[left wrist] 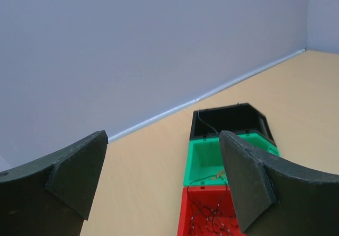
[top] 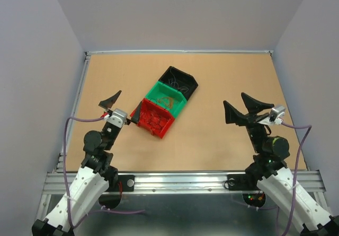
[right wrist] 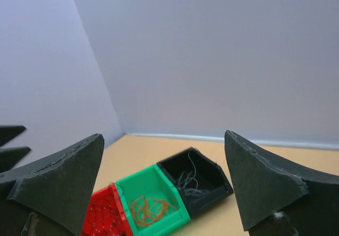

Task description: Untangle the cables

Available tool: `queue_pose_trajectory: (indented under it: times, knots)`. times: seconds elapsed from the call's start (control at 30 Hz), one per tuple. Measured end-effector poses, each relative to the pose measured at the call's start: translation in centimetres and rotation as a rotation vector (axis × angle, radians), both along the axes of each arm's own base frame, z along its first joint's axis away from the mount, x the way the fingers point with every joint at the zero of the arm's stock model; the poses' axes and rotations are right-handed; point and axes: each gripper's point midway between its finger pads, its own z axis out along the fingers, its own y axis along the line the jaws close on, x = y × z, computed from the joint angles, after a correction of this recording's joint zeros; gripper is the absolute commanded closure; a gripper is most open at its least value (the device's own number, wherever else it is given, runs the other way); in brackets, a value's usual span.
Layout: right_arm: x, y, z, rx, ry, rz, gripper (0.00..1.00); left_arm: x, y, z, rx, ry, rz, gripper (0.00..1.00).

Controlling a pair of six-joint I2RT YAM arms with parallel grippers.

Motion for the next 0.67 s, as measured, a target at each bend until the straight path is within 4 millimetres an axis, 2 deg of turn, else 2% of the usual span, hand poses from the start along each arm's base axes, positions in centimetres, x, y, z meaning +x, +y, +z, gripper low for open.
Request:
queue_pose_trajectory:
  times: [0.17, 0.37, 0.5, 0.67]
  knots:
    - [1.7, 0.4, -3.0, -0.057, 0.113, -0.023, 0.0, -1.1, -0.8, 1.7, 0.018, -0.083, -0.058, 0.01]
    - [3.5, 1.4, -6.5, -0.129, 0.231, -0.026, 0.0, -0.3, -1.6, 0.1, 0.067, -0.043, -0.082, 0.01]
    - [3.9, 1.6, -7.4, -0.148, 0.261, -0.027, 0.0, 0.0, -1.8, -0.4, 0.085, -0.031, -0.087, 0.02]
    - [4.0, 1.7, -7.6, -0.154, 0.264, -0.022, 0.0, -0.1, -2.1, -0.6, 0.104, -0.033, -0.102, 0.02]
